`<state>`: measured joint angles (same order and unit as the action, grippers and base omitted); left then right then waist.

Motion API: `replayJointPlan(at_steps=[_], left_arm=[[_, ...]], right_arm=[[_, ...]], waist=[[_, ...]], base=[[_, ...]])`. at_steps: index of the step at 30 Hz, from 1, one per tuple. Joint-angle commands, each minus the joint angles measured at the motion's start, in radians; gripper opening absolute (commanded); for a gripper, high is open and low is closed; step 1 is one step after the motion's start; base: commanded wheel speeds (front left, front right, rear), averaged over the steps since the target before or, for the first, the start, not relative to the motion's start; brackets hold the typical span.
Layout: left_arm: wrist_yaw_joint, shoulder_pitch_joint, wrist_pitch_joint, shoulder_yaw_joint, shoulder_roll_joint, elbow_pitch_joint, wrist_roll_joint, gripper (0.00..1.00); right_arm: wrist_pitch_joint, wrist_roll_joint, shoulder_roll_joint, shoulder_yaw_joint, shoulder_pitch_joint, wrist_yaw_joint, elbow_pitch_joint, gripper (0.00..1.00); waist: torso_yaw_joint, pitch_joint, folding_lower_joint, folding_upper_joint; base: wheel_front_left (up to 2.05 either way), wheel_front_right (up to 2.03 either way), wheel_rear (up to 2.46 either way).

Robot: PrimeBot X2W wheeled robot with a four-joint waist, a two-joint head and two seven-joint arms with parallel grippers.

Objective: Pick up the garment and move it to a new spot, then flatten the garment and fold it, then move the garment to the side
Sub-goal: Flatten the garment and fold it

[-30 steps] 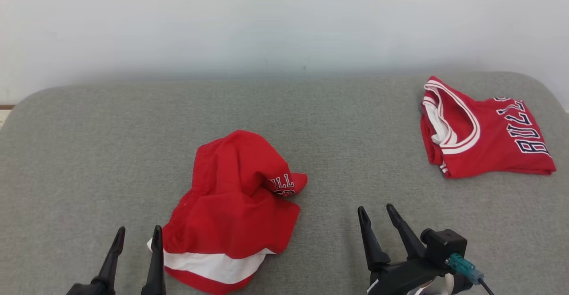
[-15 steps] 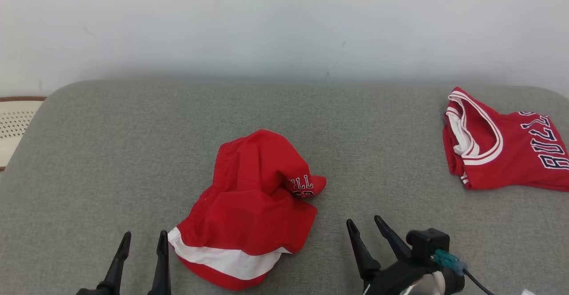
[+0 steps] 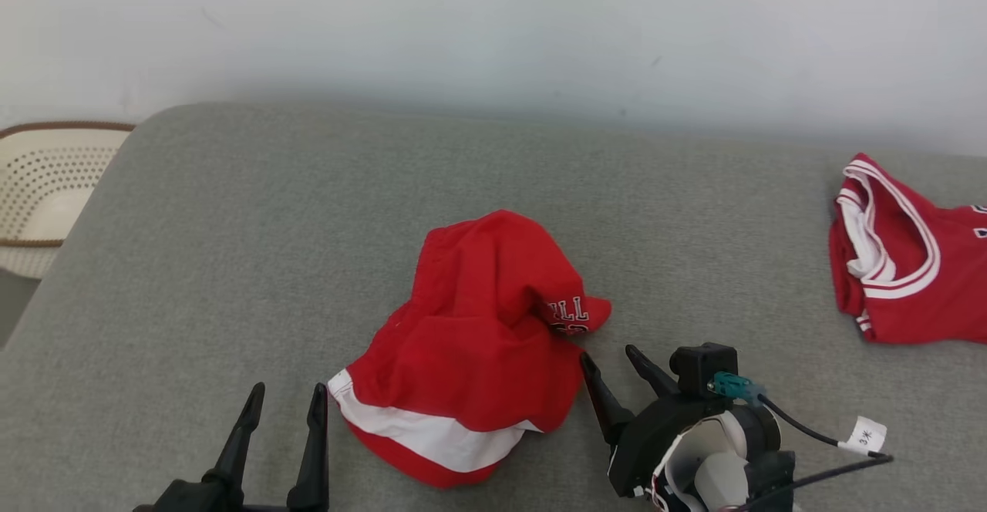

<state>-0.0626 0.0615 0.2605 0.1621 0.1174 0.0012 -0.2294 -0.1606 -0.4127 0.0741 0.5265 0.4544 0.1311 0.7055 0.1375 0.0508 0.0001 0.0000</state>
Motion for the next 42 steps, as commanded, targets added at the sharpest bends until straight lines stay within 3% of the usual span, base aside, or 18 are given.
replayJointPlan(at_steps=[1, 10, 11, 12, 19, 24, 32, 35, 42], left_arm=[[0.003, 0.009, 0.004, -0.001, -0.001, 0.004, 0.009, 1.0], [0.018, 0.034, 0.004, -0.002, -0.015, 0.024, 0.012, 1.0], [0.02, 0.034, 0.004, -0.004, -0.017, 0.024, 0.013, 1.0], [0.022, 0.034, 0.004, -0.008, -0.019, 0.026, 0.014, 1.0], [0.023, 0.023, 0.004, -0.026, -0.026, 0.029, 0.02, 1.0], [0.024, 0.0, 0.004, -0.039, -0.032, 0.032, 0.019, 1.0], [0.023, -0.041, 0.004, -0.06, -0.041, 0.022, 0.02, 1.0], [0.023, -0.047, 0.004, -0.062, -0.044, 0.02, 0.022, 1.0], [0.021, -0.058, 0.004, -0.066, -0.052, 0.011, 0.026, 1.0]], right_arm=[[-0.008, -0.006, -0.003, 0.007, 0.014, -0.001, 0.016, 1.0], [-0.022, -0.05, -0.015, 0.055, 0.113, -0.001, 0.226, 1.0], [-0.024, -0.055, -0.017, 0.062, 0.12, -0.001, 0.24, 0.76], [-0.032, -0.068, -0.019, 0.08, 0.129, -0.001, 0.26, 0.0], [-0.084, -0.107, -0.019, 0.108, 0.166, -0.001, 0.263, 0.0], [-0.103, -0.139, 0.024, 0.107, 0.135, -0.001, 0.178, 0.0], [-0.092, -0.132, 0.143, 0.023, 0.009, -0.001, -0.086, 0.0], [-0.067, -0.12, 0.159, -0.015, -0.029, -0.001, -0.154, 0.0], [0.082, -0.035, 0.163, -0.175, -0.217, -0.001, -0.446, 0.0]], waist=[[0.026, 0.019, -0.0001, 0.0], [0.081, 0.044, -0.0001, 0.0], [0.083, 0.045, -0.0001, 0.0], [0.085, 0.048, -0.0001, 0.0], [0.069, 0.037, -0.0001, 0.0], [0.035, 0.015, -0.0001, 0.0], [-0.044, -0.01, -0.0001, 0.0], [-0.057, -0.011, -0.0001, 0.0], [-0.083, -0.01, -0.0001, 0.0]], base=[[0.0, 0.0, 0.0], [0.0, 0.0, 0.0], [0.0, 0.0, 0.0], [0.0, 0.0, 0.0], [0.0, 0.0, 0.0], [0.0, 0.0, 0.0], [0.0, 0.0, 0.0], [0.0, 0.0, 0.0], [0.0, 0.0, 0.0]])
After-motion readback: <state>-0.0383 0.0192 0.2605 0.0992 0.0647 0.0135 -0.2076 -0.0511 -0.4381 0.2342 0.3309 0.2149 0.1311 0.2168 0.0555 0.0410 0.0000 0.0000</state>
